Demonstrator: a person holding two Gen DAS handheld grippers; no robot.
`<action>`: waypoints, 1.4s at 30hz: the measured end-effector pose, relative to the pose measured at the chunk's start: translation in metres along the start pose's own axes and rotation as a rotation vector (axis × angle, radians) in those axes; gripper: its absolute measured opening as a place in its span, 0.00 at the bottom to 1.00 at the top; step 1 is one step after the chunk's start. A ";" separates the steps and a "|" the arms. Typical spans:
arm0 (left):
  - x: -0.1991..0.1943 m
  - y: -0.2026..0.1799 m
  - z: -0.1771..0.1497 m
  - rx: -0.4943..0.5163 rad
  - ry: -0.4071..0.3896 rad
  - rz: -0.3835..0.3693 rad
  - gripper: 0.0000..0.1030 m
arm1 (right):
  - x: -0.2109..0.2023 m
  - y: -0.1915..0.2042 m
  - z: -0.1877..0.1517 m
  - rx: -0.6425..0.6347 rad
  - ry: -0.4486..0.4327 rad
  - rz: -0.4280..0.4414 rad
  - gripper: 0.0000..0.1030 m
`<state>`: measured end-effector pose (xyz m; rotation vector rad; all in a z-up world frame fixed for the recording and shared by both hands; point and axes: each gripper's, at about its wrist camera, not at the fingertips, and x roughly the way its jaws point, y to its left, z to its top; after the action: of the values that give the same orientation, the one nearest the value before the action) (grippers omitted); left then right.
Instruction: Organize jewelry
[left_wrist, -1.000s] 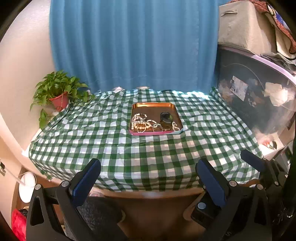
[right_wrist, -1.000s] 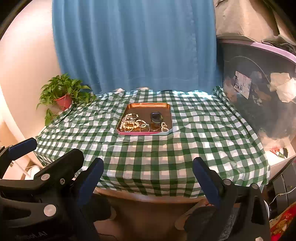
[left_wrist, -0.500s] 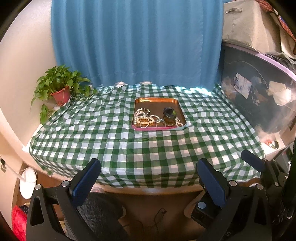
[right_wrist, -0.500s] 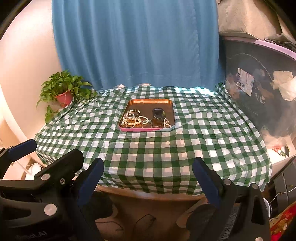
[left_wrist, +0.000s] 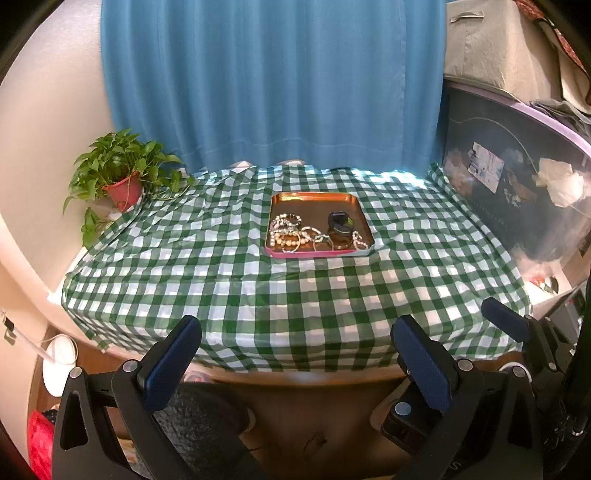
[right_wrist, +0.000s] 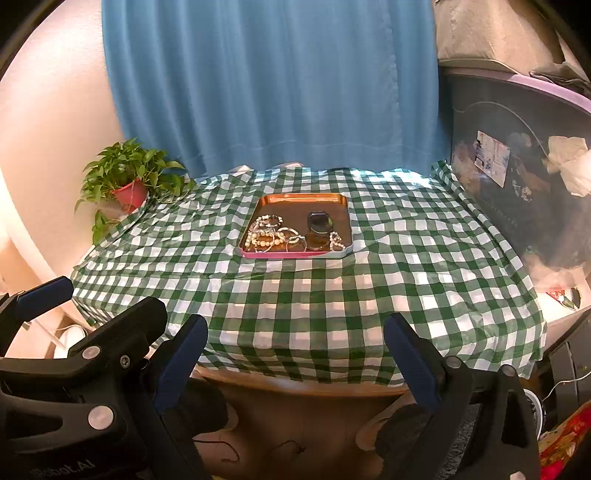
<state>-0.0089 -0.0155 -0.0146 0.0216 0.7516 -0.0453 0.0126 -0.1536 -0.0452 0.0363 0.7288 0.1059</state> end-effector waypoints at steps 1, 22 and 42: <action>-0.001 0.000 0.000 0.001 0.000 0.000 1.00 | 0.000 0.001 -0.001 0.000 -0.001 0.000 0.94; 0.001 -0.001 0.000 0.000 0.002 0.002 1.00 | 0.000 0.002 -0.001 0.002 0.000 0.001 0.94; 0.001 -0.002 0.001 0.003 0.003 0.004 1.00 | -0.001 0.000 -0.001 0.003 0.002 0.004 0.94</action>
<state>-0.0077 -0.0180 -0.0148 0.0263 0.7544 -0.0423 0.0117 -0.1536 -0.0454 0.0404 0.7306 0.1082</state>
